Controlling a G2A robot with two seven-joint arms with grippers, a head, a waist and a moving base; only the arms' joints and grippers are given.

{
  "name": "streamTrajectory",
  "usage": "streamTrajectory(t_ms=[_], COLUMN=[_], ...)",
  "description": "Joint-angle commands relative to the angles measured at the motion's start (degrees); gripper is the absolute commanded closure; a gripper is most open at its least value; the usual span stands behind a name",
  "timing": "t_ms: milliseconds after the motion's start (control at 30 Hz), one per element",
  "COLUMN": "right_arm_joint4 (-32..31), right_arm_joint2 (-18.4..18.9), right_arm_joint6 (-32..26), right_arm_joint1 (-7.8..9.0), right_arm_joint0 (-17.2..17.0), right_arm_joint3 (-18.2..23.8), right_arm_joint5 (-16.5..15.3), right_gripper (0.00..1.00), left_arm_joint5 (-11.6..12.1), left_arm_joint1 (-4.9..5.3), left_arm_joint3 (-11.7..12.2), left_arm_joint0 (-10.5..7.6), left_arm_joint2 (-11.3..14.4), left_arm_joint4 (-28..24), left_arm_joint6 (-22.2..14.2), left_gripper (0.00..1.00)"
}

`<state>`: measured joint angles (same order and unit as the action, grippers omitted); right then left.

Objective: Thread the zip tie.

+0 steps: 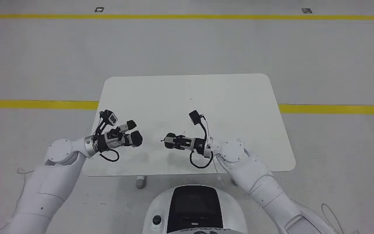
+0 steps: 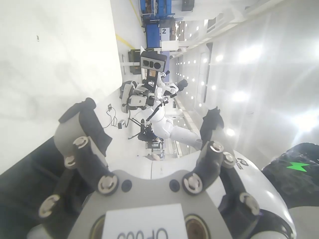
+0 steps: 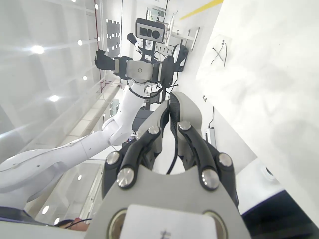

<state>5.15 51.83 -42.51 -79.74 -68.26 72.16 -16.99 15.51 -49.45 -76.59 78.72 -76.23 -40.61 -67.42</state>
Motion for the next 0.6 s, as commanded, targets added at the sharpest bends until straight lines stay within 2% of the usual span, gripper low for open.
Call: streamTrajectory(t_ms=[0, 100, 167, 267, 433, 533, 567], right_arm_joint4=[-0.78, -6.11, -7.62, -11.03, -11.82, -11.58, -11.58], right_arm_joint2=[-0.19, -0.68, -0.72, -0.87, -0.59, -0.33, -0.33], right_arm_joint6=[0.47, 4.11, 5.71, 7.65, 10.12, 10.44, 10.44], right_arm_joint1=[0.02, 0.2, 0.32, 0.56, 0.79, 0.96, 0.96], right_arm_joint0=[-0.15, -0.73, -1.47, -2.13, -3.23, -3.63, -3.63], right_arm_joint3=[0.38, 2.45, 3.77, 5.27, 6.69, 7.06, 7.06], right_arm_joint5=[0.22, -0.66, -2.32, -2.49, -2.49, -2.49, -2.49], right_gripper=[1.0, 1.0, 1.0, 1.0, 1.0, 1.0, 1.0], left_arm_joint5=[-0.13, -0.54, -1.31, -2.73, -4.66, -7.48, -7.71], left_arm_joint1=[-0.08, -0.01, 0.29, 0.87, 1.82, 2.57, 2.67], left_arm_joint3=[-0.5, -1.53, -1.73, -1.87, -1.22, -0.51, -0.48], left_arm_joint0=[0.06, -0.07, -0.24, -0.23, 0.83, 1.79, 1.79], left_arm_joint2=[0.33, 0.4, -0.55, -2.49, -6.7, -8.99, -9.18], left_arm_joint4=[0.89, 2.96, 4.7, 7.23, 8.92, 10.57, 11.2], left_arm_joint6=[1.65, 2.7, 3.02, 3.09, 4.05, 1.97, 1.79], left_gripper=[0.0, 0.0, 0.0, 0.0, 0.0, 0.0, 0.0])
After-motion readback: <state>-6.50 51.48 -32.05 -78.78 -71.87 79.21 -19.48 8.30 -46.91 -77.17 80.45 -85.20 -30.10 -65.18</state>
